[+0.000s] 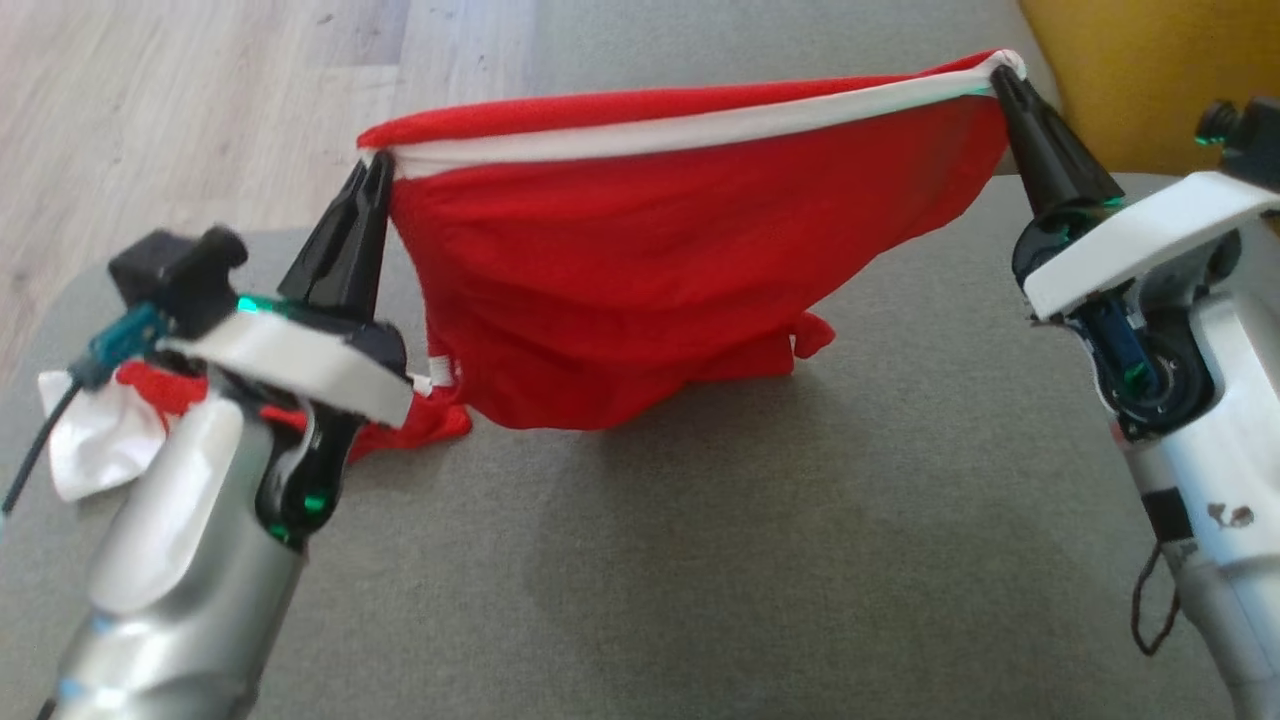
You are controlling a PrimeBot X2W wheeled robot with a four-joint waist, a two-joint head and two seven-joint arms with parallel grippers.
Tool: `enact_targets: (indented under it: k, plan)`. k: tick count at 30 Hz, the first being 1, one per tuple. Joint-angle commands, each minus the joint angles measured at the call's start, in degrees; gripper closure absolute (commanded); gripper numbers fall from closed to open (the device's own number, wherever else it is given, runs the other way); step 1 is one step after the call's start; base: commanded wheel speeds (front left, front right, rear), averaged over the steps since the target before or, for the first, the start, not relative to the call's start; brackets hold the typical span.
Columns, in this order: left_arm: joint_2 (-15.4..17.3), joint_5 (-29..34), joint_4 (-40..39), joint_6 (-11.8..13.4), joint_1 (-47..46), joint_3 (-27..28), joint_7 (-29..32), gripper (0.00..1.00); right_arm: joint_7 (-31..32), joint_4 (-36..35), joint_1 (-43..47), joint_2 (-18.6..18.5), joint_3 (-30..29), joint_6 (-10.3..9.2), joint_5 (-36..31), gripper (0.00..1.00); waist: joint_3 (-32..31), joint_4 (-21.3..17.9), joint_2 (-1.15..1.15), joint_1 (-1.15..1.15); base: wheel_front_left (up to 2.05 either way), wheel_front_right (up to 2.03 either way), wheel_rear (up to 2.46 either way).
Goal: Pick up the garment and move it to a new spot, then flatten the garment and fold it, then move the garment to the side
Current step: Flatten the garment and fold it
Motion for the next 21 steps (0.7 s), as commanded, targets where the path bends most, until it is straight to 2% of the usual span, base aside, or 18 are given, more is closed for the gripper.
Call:
enact_targets:
  k: [1, 7, 13, 17, 21]
  plan:
    - [2.5, 0.64, -2.78, 0.67, -2.06, 2.59, -1.06, 1.0, 0.14, -2.71, -0.56, -0.32, -0.28, -0.04, 0.45, 1.0, -0.43, -0.52, 0.0, 0.0, 0.0, 0.0, 0.0]
    - [3.61, 1.46, -9.27, 2.81, 3.4, 2.46, -2.09, 1.0, 2.44, -8.89, 4.15, 0.48, -4.84, -0.04, 0.35, 1.0, -0.74, -1.68, 0.0, 0.0, 0.0, 0.0, 0.0]
    - [5.07, 1.7, -14.64, 4.5, 6.56, 1.9, 0.08, 1.0, 6.46, -15.47, 8.49, 1.76, -10.31, -0.04, -7.1, 1.0, 1.25, -2.96, 0.0, 0.0, 0.0, 0.0, 0.0]
    - [5.46, 1.99, -13.96, 4.54, 3.17, 1.77, 2.01, 1.0, 9.76, -15.79, 6.77, 3.61, -12.58, -0.04, -12.48, 1.0, 3.91, -3.78, 0.0, 0.0, 0.0, 0.0, 0.0]
    - [5.61, 2.96, -9.7, 2.9, -5.35, 0.97, 4.11, 1.0, 11.13, -12.11, -0.81, 4.82, -13.35, -0.04, -17.06, 1.0, 9.6, -4.38, 0.0, 0.0, 0.0, 0.0, 0.0]
